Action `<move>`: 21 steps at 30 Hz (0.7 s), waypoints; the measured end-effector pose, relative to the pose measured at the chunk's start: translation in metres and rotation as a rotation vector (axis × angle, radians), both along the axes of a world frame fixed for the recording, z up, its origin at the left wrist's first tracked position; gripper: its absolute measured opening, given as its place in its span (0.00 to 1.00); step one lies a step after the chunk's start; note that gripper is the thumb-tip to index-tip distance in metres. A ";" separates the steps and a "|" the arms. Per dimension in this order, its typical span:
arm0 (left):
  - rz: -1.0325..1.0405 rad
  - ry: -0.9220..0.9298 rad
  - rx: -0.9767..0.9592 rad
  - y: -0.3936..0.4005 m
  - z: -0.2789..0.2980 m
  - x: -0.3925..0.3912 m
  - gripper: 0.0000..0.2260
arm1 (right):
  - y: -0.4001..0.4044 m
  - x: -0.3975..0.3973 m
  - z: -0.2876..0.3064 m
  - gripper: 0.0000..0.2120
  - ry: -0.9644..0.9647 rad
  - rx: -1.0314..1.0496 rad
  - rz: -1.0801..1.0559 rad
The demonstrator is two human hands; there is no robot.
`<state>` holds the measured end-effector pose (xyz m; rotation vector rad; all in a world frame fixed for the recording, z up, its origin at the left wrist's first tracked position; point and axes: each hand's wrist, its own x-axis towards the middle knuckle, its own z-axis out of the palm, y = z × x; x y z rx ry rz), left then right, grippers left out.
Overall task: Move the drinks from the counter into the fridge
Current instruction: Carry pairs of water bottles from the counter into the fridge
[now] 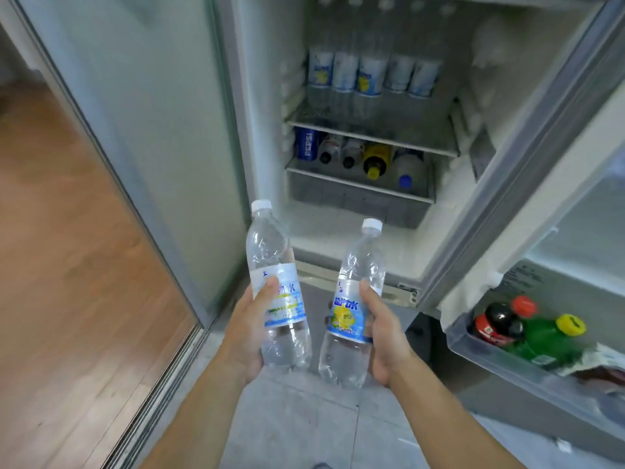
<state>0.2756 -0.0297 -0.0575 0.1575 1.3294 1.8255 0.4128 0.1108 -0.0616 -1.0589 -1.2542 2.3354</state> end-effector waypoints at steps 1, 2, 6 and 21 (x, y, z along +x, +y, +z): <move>-0.021 -0.007 0.009 0.013 0.005 -0.007 0.26 | 0.012 -0.006 0.004 0.34 0.015 -0.001 -0.030; -0.037 -0.015 0.022 0.026 0.011 -0.013 0.26 | 0.024 -0.011 0.008 0.34 0.032 0.003 -0.059; -0.058 0.051 0.037 0.077 0.036 -0.043 0.21 | 0.072 -0.035 0.028 0.29 0.104 0.080 -0.162; 0.080 0.715 0.085 0.283 0.107 -0.187 0.23 | 0.239 -0.158 0.117 0.18 0.210 0.599 -0.626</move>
